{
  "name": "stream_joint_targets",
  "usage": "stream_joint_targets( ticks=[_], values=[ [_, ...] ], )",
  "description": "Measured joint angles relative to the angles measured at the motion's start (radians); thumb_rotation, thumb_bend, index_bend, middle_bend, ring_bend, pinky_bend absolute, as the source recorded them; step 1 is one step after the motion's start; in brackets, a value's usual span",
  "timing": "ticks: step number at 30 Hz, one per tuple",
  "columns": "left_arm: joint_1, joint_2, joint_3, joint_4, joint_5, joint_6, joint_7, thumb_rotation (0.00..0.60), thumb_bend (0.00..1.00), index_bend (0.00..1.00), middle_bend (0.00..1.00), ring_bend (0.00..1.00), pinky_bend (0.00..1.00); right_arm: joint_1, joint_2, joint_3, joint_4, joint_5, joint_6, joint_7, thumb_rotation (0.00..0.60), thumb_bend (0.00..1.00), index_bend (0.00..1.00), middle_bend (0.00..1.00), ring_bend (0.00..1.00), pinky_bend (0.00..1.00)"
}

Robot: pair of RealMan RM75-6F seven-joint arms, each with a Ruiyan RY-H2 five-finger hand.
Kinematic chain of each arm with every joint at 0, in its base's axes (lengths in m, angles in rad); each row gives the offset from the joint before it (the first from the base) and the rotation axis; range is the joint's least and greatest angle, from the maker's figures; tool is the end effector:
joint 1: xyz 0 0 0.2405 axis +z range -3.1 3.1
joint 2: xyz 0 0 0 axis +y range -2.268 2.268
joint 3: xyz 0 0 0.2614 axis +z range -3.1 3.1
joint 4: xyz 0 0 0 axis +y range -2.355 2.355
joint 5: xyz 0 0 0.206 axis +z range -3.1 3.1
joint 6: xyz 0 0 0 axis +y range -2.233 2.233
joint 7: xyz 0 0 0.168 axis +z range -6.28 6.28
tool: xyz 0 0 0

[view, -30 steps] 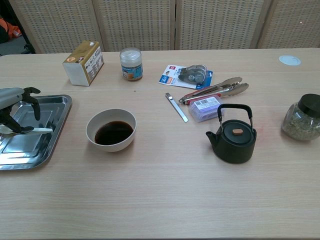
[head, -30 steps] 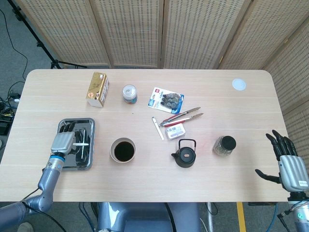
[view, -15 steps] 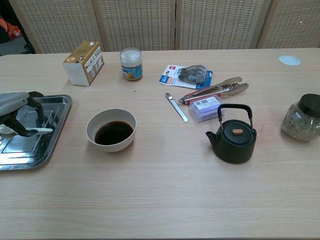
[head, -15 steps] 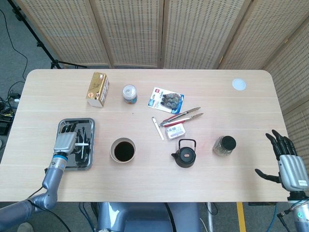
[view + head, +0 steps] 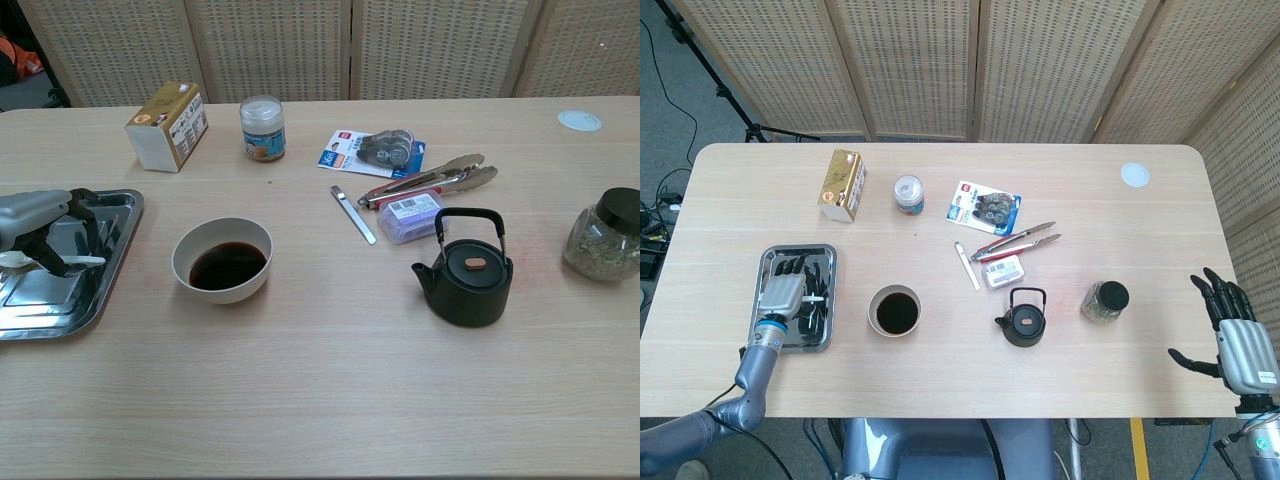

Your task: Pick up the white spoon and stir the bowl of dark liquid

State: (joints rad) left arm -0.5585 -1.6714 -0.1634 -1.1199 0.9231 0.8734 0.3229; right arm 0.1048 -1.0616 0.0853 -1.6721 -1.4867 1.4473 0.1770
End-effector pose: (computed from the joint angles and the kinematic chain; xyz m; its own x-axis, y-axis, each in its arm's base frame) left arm -0.3004 0.3549 -0.0340 0.4052 0.3996 0.8223 0.8893 0.0364 -0.4559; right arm -0.3026 -0.2177 0.1785 0.2212 -0.0013 0.9752 -0.9750 -0.0214 0.2211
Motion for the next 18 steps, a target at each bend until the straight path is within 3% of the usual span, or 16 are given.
stream_joint_targets(
  ticks=[18],
  values=[
    [-0.015, -0.009, -0.007, 0.021, -0.026, -0.027, 0.000, 0.600, 0.37, 0.52, 0.00, 0.00, 0.00, 0.001, 0.000, 0.000, -0.001, 0.004, -0.004, -0.004, 0.600, 0.00, 0.00, 0.00, 0.00, 0.00]
  ],
)
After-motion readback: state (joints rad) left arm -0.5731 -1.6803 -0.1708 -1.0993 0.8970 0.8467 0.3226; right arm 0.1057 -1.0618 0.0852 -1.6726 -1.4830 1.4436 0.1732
